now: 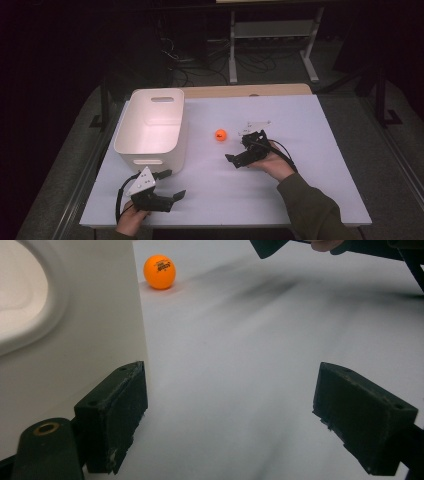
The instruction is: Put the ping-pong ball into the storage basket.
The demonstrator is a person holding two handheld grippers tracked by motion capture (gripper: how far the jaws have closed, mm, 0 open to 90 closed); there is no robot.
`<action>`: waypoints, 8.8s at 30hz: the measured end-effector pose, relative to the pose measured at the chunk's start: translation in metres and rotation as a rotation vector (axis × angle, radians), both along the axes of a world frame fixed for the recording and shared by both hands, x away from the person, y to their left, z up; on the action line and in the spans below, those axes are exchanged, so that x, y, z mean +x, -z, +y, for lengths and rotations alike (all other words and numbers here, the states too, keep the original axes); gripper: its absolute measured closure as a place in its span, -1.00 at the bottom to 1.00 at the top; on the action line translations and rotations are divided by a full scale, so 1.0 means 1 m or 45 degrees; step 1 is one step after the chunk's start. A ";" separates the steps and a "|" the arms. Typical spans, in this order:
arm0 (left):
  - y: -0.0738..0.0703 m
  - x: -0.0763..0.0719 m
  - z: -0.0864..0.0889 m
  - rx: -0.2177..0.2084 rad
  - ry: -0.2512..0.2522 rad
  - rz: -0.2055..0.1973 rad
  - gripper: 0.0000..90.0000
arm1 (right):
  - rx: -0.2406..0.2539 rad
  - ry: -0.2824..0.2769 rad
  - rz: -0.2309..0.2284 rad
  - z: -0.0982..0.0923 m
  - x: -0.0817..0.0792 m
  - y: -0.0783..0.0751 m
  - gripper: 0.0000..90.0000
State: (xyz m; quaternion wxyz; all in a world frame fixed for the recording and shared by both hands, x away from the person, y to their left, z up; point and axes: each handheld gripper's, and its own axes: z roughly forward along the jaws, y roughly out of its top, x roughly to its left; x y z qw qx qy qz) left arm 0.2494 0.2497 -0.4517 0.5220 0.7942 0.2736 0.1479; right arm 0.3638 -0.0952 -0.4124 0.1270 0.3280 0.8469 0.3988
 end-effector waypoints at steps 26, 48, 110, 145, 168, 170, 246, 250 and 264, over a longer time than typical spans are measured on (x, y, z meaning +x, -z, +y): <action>0.000 0.000 0.000 -0.003 0.001 0.004 -0.69 | -0.026 -0.034 -0.018 0.019 0.017 -0.006 -0.99; 0.000 0.000 0.001 -0.004 0.001 0.003 -0.69 | -0.025 -0.022 -0.025 0.029 0.033 -0.010 -0.99; 0.000 0.000 0.001 -0.017 0.001 0.001 -0.69 | -0.030 0.000 -0.048 0.068 0.077 -0.016 -0.99; 0.000 -0.001 0.001 -0.024 0.000 -0.002 -0.69 | -0.063 0.049 0.009 0.072 0.086 0.004 -1.00; 0.000 -0.001 0.001 -0.024 0.001 -0.007 -0.69 | -0.092 0.109 0.053 0.065 0.089 0.024 -1.00; 0.000 -0.001 0.001 -0.023 0.001 -0.006 -0.69 | -0.092 0.110 0.054 0.065 0.089 0.025 -1.00; 0.000 -0.001 0.001 -0.017 0.001 -0.009 -0.69 | -0.098 0.093 0.101 0.058 0.085 0.037 0.09; 0.000 -0.001 0.001 -0.017 0.001 -0.006 -0.69 | -0.100 0.089 0.100 0.058 0.085 0.037 0.09; 0.000 -0.001 0.001 -0.014 0.001 -0.005 -0.69 | -0.091 0.063 0.098 0.058 0.081 0.032 0.10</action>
